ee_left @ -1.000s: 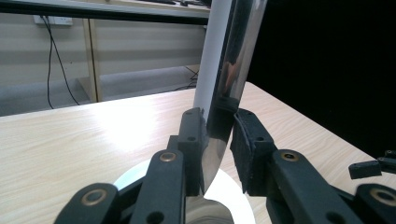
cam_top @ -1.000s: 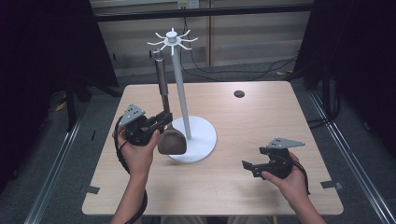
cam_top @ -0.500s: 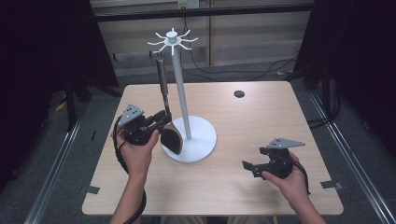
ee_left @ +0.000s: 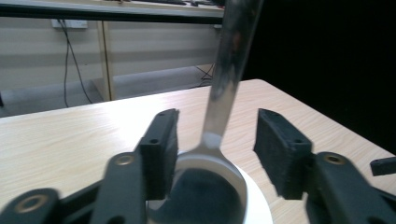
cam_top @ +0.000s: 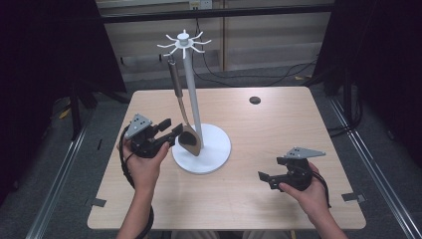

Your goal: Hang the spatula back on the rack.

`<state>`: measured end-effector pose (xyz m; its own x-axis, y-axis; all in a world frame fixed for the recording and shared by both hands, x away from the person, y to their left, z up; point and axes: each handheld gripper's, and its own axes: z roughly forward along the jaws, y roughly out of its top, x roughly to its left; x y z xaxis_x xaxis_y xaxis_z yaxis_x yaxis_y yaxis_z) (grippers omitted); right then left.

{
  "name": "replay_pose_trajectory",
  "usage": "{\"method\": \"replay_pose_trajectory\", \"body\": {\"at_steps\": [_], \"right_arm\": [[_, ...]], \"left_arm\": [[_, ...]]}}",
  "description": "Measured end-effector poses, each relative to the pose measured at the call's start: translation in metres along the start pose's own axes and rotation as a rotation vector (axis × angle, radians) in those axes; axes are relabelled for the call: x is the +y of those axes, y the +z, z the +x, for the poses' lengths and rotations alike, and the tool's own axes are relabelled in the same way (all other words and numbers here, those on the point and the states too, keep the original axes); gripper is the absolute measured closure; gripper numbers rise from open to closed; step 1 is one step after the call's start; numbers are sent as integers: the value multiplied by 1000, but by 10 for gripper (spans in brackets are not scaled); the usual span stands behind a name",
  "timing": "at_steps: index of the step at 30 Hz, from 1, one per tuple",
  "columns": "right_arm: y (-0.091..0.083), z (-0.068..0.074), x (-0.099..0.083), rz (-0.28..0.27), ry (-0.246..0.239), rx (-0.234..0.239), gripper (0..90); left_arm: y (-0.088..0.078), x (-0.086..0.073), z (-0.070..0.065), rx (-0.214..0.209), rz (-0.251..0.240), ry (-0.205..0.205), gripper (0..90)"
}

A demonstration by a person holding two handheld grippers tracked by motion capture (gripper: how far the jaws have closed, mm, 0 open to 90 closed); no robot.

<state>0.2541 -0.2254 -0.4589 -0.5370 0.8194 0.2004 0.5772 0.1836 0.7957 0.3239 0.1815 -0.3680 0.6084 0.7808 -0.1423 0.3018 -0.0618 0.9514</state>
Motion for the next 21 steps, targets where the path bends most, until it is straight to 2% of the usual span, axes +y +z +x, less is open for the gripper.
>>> {"method": "replay_pose_trajectory", "body": {"at_steps": [3, 8, 21], "right_arm": [[0, 0, 0, -2, -2, 0, 74], [0, 1, 0, 0, -3, 0, 74], [-2, -1, -1, 2, -8, -10, 74]], "left_arm": [[-2, -3, -1, 9, -3, 14, 411], [-3, -8, -1, 43, 24, 49, 249], [-4, -29, 1, 69, 60, 80, 143]]}}
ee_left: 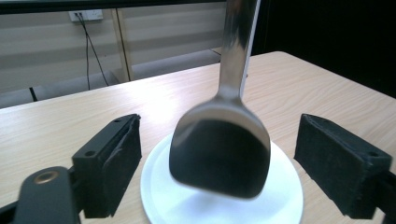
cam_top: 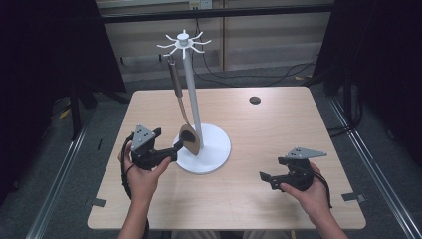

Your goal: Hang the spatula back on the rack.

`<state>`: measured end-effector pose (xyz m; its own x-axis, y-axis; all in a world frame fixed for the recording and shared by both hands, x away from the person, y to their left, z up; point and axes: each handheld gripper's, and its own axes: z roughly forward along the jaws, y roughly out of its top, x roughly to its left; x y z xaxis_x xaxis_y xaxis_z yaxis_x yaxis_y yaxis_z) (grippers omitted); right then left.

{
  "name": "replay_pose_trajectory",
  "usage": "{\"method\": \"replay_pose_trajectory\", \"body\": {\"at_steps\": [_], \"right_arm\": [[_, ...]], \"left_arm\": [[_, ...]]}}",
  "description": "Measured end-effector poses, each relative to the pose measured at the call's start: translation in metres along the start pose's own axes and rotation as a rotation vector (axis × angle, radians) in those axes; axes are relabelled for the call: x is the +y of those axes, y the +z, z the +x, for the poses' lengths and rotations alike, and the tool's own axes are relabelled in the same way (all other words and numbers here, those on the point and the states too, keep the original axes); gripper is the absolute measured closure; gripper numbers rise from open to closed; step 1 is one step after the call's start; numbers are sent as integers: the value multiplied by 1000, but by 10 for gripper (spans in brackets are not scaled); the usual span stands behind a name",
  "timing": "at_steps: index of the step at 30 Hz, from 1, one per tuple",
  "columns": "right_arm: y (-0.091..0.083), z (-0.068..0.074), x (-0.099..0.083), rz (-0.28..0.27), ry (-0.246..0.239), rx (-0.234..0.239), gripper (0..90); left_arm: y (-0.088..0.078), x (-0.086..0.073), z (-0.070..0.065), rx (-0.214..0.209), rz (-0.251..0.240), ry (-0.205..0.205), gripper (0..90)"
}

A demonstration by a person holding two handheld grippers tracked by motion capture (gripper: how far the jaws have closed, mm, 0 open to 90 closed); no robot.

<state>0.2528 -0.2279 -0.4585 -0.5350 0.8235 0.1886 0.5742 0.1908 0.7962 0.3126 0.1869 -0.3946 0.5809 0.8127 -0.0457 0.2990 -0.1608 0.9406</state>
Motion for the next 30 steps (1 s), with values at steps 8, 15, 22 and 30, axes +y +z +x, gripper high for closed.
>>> {"method": "replay_pose_trajectory", "body": {"at_steps": [8, 15, 22, 30], "right_arm": [[1, 1, 0, 5, -4, 2, 74], [1, 1, 0, 8, -9, -3, 74], [1, 1, -1, 16, -18, -6, 74], [1, 1, -1, 15, -23, -8, 74]], "left_arm": [[-1, -11, 7, 2, 24, -1, 98], [-4, -23, 12, -9, 30, -9, 74], [-9, -32, 15, -27, 39, 1, 52], [-9, -43, 20, -34, 74, 26, 49]]}}
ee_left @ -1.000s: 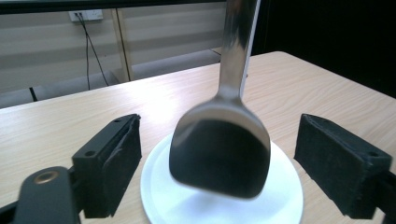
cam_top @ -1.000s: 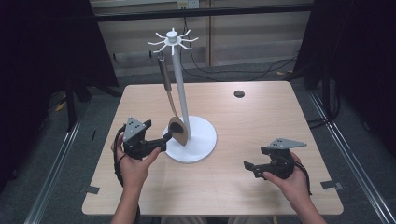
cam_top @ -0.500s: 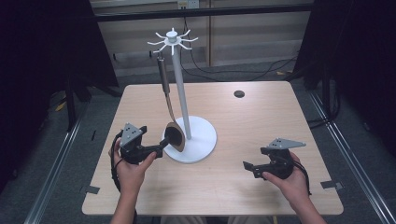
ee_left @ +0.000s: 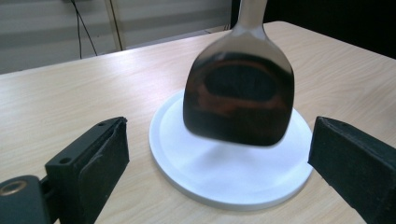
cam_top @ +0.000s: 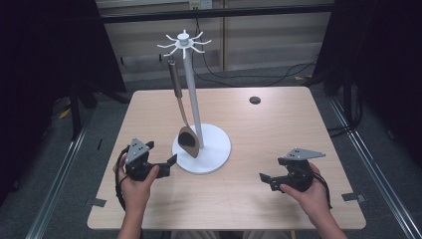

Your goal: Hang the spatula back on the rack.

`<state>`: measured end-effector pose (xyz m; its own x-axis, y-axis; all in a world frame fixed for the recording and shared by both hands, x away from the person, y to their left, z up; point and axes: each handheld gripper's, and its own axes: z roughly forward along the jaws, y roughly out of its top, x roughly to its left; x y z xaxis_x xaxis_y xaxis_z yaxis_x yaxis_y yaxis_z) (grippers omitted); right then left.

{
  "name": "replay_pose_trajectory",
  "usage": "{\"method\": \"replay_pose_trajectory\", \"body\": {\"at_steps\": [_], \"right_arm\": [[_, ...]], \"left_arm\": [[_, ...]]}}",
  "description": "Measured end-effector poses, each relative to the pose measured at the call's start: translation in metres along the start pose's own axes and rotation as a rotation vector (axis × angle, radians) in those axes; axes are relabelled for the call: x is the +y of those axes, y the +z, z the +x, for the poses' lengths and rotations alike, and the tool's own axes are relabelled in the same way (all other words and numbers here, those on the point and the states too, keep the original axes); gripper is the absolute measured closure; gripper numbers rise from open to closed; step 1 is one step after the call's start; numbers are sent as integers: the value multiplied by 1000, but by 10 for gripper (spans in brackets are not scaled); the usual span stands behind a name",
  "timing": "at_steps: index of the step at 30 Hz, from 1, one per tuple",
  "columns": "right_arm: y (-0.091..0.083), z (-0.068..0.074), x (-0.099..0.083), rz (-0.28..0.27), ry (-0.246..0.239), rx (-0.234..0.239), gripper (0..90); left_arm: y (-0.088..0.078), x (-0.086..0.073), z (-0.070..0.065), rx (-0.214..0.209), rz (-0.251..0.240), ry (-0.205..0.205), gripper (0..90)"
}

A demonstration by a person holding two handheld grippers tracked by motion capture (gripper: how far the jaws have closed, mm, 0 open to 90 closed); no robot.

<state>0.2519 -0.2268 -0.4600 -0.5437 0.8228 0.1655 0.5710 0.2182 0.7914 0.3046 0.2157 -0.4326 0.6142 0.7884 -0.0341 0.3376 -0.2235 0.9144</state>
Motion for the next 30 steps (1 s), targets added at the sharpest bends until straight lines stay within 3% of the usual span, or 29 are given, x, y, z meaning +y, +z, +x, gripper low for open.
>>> {"method": "replay_pose_trajectory", "body": {"at_steps": [5, 10, 30], "right_arm": [[0, -1, 0, 2, -2, -3, 74], [-1, -2, -2, 5, -8, -5, 74], [0, -10, -7, 13, -6, -15, 72]], "left_arm": [[0, -5, 3, 10, 14, -4, 48], [1, -11, 8, -18, 24, -8, 48], [6, -27, 17, -30, 47, -41, 49]]}}
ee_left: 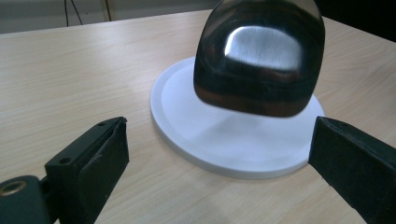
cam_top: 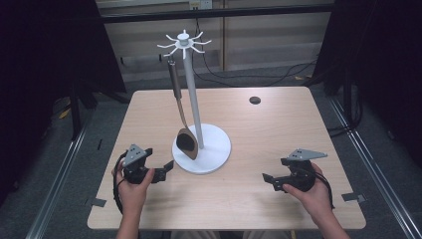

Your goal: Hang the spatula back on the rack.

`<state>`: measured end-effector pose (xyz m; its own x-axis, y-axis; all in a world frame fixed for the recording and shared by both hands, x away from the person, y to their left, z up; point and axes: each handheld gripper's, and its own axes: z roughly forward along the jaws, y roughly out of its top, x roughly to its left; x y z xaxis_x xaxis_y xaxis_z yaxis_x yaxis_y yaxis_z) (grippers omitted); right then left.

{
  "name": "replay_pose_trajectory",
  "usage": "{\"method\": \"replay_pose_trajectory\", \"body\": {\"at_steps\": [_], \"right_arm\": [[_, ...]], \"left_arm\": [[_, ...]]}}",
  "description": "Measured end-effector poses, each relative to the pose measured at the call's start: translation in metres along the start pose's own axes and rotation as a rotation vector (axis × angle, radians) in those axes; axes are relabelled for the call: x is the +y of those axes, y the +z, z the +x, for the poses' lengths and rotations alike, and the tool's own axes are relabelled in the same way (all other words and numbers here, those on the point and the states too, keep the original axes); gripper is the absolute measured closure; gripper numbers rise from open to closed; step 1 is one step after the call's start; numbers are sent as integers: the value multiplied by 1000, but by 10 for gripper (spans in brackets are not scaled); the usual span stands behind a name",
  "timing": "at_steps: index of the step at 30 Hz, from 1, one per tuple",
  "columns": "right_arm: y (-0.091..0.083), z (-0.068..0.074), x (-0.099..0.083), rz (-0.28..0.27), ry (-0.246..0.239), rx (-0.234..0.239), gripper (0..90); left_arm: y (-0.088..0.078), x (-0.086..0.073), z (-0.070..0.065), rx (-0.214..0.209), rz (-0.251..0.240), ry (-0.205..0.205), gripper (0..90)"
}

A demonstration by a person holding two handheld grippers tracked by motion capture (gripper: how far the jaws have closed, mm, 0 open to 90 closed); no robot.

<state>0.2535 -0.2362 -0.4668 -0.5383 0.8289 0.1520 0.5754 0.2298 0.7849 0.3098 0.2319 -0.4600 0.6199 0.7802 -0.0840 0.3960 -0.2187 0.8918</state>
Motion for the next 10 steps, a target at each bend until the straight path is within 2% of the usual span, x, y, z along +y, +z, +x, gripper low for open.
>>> {"method": "replay_pose_trajectory", "body": {"at_steps": [2, 7, 10], "right_arm": [[0, -1, 0, 0, -3, -2, 72], [0, 0, 0, 1, -3, 0, 71], [0, 0, 0, 1, -5, 2, 71]], "left_arm": [[1, -1, 0, -3, -2, -12, 49], [1, 0, 0, -7, 6, -1, 49], [2, 1, -1, -13, 2, -12, 49]]}}
